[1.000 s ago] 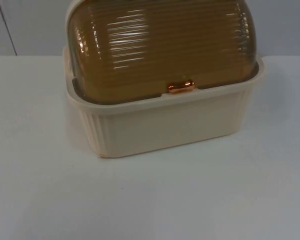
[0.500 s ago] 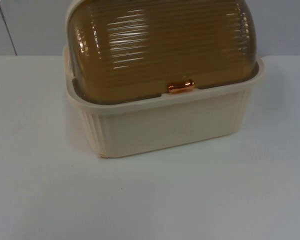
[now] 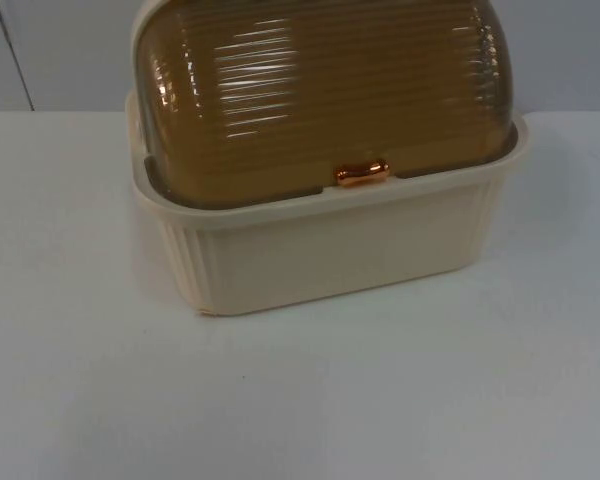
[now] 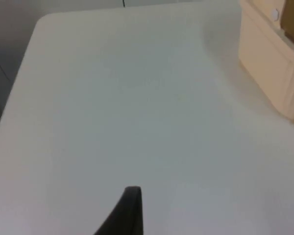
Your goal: Open the box lid with the left hand, place the block into the box with the right hand, then close the box lid with the left hand.
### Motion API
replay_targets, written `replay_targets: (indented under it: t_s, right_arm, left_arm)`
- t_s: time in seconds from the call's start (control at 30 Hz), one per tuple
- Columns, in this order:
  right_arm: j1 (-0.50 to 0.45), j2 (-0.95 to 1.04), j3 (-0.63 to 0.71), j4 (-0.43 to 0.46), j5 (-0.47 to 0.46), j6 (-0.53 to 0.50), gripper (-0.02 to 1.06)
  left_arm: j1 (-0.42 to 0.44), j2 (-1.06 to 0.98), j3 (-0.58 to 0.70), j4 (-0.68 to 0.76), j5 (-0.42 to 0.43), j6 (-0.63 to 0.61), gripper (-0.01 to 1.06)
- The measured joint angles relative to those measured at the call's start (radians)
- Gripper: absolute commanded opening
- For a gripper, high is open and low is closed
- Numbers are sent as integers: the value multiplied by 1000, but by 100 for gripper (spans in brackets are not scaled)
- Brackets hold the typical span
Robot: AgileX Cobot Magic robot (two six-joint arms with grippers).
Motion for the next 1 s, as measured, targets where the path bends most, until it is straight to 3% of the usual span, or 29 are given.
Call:
replay_targets:
  t_s: [0.33,0.5,0.7,1.0]
  right_arm:
    - [0,235,-182,-80,-91,0,105]
    - [0,375,-218,-156,-200,46,105]
    - [0,523,-218,-286,-306,82,105]
    - [0,659,-218,-300,-441,142,105]
  left_arm:
    - [0,190,-148,27,-232,0,105]
    - [0,290,-181,31,-351,-27,105]
    - [0,422,-183,31,-400,-31,105]
    - [0,626,-186,31,-495,-29,105]
